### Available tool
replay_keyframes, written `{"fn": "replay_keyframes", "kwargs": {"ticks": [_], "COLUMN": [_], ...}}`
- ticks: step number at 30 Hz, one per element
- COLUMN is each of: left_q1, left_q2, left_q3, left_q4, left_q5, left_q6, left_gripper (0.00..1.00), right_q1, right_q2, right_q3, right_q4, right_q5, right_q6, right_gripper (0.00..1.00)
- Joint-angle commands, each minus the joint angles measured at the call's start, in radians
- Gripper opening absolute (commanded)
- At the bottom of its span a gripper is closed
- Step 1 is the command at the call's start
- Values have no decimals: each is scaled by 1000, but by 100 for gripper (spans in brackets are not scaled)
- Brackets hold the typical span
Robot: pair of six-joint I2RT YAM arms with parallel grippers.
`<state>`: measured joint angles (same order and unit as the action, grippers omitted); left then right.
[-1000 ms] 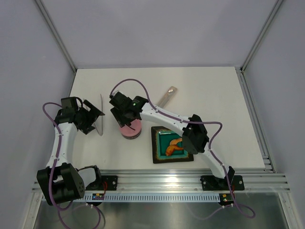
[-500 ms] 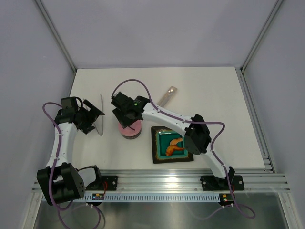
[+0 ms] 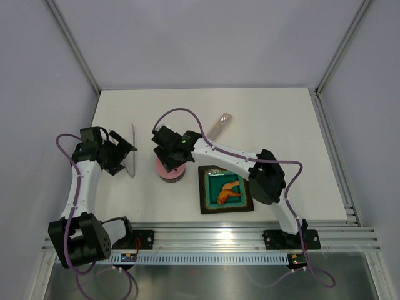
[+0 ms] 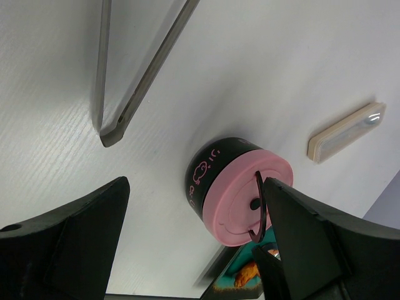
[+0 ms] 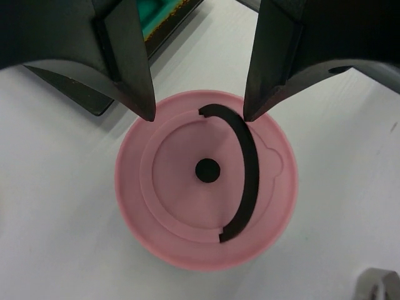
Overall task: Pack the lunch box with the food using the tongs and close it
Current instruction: Close the box lid on the packing box.
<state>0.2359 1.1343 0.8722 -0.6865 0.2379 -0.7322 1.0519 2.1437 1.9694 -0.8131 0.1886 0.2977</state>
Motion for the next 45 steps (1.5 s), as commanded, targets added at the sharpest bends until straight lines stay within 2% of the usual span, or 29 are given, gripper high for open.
{"fn": "replay_keyframes", "kwargs": {"ticks": [1, 14, 22, 25, 32, 36, 45], "left_q1": [5, 5, 5, 5, 5, 5, 5], "left_q2": [-2, -5, -10, -11, -7, -2, -8], "left_q3": [-16, -25, -25, -22, -29, -32, -33], "left_q4": [33, 38, 30, 25, 33, 38, 38], "left_q5": [-3, 1, -3, -5, -2, 0, 0], "left_q6": [10, 4, 10, 13, 13, 13, 11], "left_gripper": [92, 92, 92, 92, 92, 92, 92], "right_q1": [2, 11, 11, 11, 11, 10, 10], "right_q2": [50, -41, 83, 154, 209, 170, -50], "right_q3": [-10, 58, 198, 209, 215, 214, 140], "right_q4": [6, -14, -41, -40, -55, -66, -34], "right_q5": [-14, 41, 31, 0, -34, -20, 37], "right_q6": [20, -14, -22, -31, -34, -37, -43], "right_gripper": [65, 65, 66, 66, 66, 66, 66]}}
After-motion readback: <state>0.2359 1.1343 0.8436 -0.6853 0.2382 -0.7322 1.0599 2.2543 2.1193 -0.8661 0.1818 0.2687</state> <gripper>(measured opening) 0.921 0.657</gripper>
